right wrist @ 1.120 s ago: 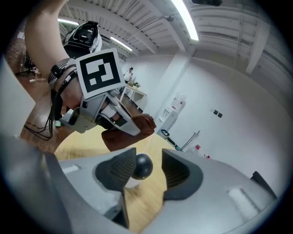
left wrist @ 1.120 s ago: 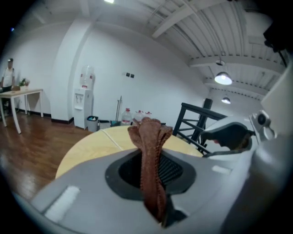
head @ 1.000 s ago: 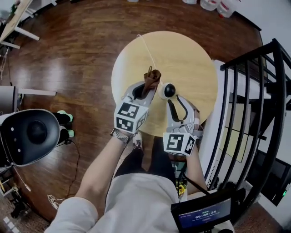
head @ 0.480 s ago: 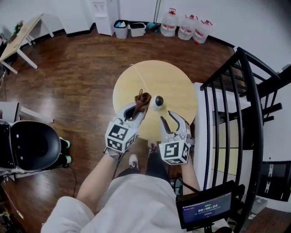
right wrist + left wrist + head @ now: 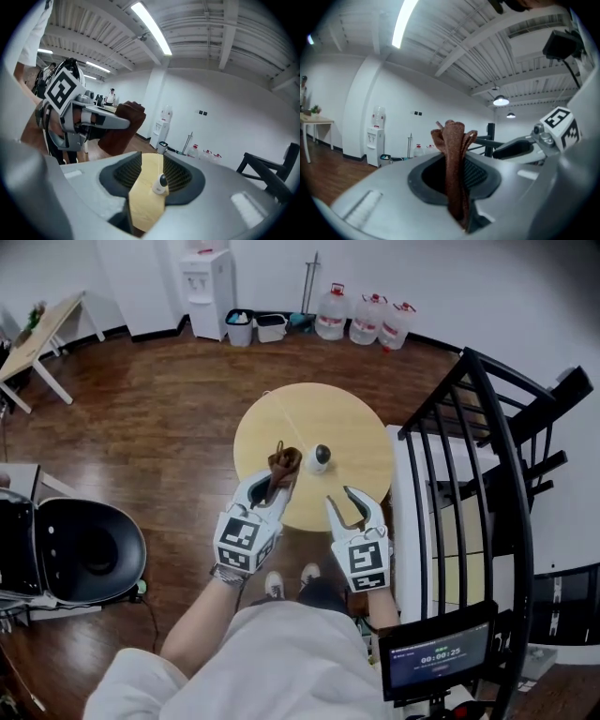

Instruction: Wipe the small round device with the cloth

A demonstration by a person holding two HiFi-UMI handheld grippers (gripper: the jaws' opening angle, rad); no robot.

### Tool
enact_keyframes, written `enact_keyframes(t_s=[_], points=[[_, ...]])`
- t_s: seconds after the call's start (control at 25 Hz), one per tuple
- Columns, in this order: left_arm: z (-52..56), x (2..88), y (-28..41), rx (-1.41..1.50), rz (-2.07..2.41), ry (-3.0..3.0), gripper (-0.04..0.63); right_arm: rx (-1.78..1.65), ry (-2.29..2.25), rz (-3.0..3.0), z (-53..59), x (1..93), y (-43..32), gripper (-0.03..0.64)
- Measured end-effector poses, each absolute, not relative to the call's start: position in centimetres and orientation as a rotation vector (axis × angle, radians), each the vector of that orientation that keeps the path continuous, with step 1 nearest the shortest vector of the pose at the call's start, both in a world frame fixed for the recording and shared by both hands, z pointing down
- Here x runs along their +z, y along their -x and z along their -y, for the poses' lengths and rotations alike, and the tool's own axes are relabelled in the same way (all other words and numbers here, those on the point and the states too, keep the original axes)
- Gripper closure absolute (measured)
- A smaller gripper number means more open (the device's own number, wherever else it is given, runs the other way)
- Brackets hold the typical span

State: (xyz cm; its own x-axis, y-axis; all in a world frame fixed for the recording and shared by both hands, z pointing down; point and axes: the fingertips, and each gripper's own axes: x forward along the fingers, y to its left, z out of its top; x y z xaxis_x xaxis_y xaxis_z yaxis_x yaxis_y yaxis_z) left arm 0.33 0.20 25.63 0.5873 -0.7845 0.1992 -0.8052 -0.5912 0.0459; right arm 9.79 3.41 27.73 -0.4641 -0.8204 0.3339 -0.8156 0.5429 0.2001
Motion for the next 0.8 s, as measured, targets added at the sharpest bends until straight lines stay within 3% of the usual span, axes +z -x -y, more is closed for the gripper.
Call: enact_keyframes(t_s=[0.28,0.56,0.8], points=[[-0.3,25.5,-0.3,0.436,1.449,-2.782,0.532,0.083,-1.418,2.436,-2.3,26.0,-12.2,0.505],[1.4,23.9,-1.2,0.362,1.490,-2.705,0.555,0.037,-1.422,2.489,-1.3,24.4,-15.0,0.526],[2.3,23.2,-1.4,0.319,1.461,-2.720,0.555,0.068,-1.469,2.539,0.2,23.2,-16.8,0.608]])
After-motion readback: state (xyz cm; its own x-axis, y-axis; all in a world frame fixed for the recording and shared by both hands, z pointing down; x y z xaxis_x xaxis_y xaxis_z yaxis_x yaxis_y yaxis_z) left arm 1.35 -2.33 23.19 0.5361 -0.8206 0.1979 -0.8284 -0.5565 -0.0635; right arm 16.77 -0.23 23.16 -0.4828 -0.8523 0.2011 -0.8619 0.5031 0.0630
